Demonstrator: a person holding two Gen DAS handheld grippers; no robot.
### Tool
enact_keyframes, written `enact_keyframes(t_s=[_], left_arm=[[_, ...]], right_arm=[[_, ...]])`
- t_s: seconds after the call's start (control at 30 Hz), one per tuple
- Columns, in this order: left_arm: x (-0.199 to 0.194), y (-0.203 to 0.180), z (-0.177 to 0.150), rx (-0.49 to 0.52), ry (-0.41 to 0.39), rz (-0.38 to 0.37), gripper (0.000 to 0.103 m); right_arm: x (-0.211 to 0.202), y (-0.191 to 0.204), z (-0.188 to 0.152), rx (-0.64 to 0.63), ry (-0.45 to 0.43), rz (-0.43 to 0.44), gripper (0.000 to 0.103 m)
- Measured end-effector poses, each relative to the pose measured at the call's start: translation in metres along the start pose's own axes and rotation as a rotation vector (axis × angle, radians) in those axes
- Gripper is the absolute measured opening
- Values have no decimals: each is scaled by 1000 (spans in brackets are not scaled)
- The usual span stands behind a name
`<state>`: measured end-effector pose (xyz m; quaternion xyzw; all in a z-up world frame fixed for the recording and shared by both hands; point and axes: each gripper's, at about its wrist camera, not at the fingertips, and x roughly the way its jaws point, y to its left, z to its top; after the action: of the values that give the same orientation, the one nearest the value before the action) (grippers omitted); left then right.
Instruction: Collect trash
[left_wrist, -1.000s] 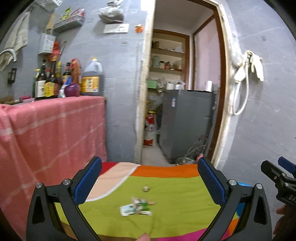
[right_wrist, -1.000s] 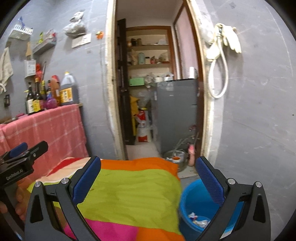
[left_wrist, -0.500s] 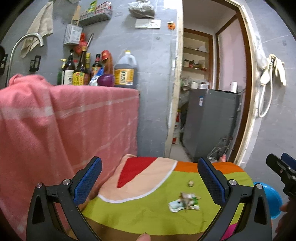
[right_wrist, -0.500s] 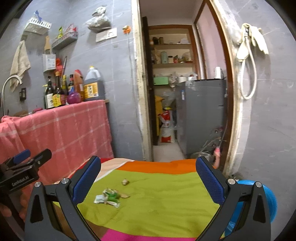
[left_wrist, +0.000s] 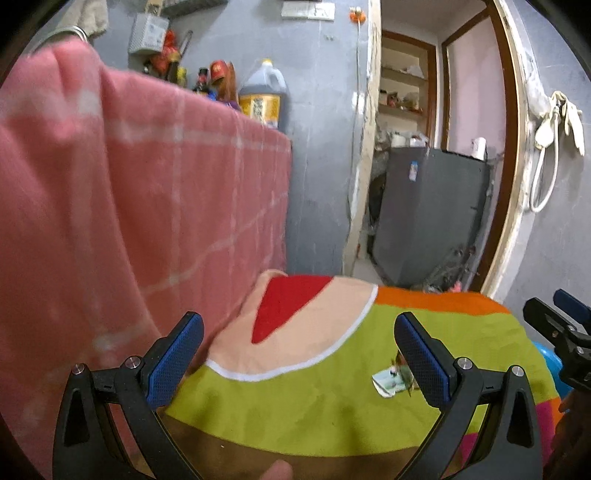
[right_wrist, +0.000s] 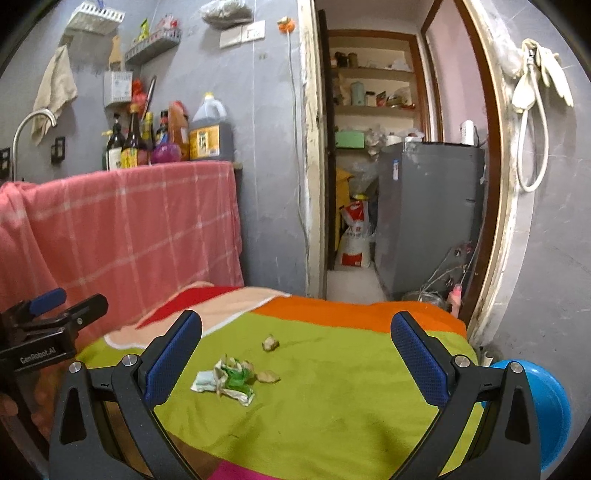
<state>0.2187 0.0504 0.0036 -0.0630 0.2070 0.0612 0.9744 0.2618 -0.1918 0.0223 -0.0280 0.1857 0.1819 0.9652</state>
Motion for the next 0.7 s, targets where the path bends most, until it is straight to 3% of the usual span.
enact_keyframes(t_s=[0.33, 0.5, 0.7], left_arm=[[31, -19, -12, 73, 158, -96, 101], [41, -28, -20, 120, 213, -138, 100], [55, -34, -27, 146, 294, -180, 81]], right_arm=[[26, -9, -15, -15, 115, 16, 103], [38, -15, -22, -6, 182, 34, 92], [52, -21, -29, -3, 257, 53, 79]])
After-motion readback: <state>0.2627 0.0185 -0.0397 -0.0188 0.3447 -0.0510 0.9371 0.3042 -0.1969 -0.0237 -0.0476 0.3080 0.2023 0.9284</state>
